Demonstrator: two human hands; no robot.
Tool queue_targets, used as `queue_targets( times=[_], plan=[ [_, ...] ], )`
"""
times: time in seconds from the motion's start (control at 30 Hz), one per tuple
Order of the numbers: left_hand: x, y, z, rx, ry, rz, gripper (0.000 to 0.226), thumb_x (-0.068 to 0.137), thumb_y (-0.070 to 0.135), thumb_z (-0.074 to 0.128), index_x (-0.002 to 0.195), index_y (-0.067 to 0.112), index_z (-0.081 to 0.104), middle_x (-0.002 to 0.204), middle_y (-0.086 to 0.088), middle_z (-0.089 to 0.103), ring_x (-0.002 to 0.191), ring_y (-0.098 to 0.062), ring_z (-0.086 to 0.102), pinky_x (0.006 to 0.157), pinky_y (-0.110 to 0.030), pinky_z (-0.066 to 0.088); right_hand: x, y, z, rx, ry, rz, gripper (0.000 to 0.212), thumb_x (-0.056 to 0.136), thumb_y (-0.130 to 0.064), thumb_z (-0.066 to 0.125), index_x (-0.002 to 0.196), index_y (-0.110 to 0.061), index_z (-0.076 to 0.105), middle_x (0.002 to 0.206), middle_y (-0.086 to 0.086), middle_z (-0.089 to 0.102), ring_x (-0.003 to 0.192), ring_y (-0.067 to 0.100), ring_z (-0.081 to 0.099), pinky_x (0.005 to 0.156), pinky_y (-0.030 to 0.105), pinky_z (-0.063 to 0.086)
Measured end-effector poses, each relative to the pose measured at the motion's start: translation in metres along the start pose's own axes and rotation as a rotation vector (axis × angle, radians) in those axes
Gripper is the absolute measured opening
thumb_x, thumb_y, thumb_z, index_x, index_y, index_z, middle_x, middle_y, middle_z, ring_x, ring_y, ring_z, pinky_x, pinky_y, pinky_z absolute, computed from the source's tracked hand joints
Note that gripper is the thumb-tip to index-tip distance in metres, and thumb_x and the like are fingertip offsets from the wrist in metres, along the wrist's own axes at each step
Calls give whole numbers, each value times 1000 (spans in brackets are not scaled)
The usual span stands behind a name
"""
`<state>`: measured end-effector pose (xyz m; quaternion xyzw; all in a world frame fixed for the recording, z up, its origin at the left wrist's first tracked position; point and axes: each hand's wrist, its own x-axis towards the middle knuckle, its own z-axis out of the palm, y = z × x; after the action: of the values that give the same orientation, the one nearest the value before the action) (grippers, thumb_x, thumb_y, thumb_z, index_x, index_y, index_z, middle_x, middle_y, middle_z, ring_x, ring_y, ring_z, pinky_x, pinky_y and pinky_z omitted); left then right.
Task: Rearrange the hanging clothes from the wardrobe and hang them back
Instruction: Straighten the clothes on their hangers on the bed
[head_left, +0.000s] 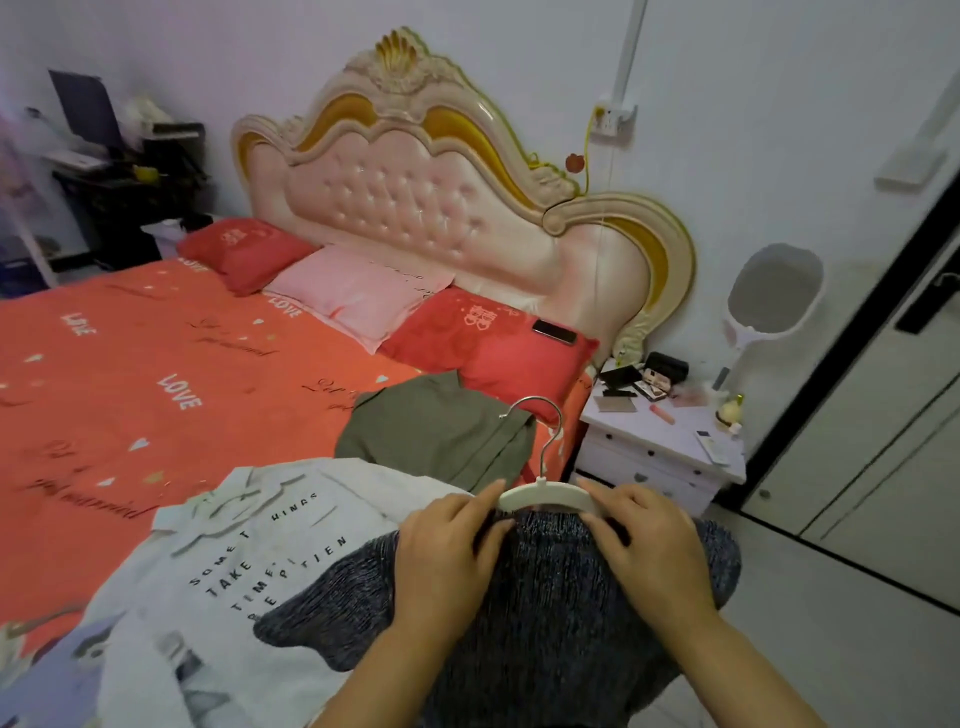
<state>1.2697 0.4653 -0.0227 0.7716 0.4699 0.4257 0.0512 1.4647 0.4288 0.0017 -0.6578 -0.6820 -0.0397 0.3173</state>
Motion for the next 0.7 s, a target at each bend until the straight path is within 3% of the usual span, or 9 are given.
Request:
queue_targets(
  times=[0.17,0.33,0.7],
  plan=[
    [59,-10,73,50,15,-73,34,75,22,76,108,17,69,75,0,65,65,-23,61,55,-34,46,75,74,33,49,-35,-75,38,80,-20,73,117,-25,65,79,-6,61,73,13,55,65,33,43],
    [126,-2,133,81,55,-193,35,73,19,79,107,17,71,75,-2,66,65,-26,62,54,-37,47,164,139,50,113,-98,-178,39,77,-17,76,115,-22,67,79,-2,61,73,21,58,65,40,49],
    [244,-65,209,211,185,-313,31,74,25,73,105,19,71,72,1,65,64,-22,62,51,-33,43,330,197,139,163,-108,-389,42,72,-13,80,112,-19,69,74,1,59,66,23,57,62,39,48]
  ],
)
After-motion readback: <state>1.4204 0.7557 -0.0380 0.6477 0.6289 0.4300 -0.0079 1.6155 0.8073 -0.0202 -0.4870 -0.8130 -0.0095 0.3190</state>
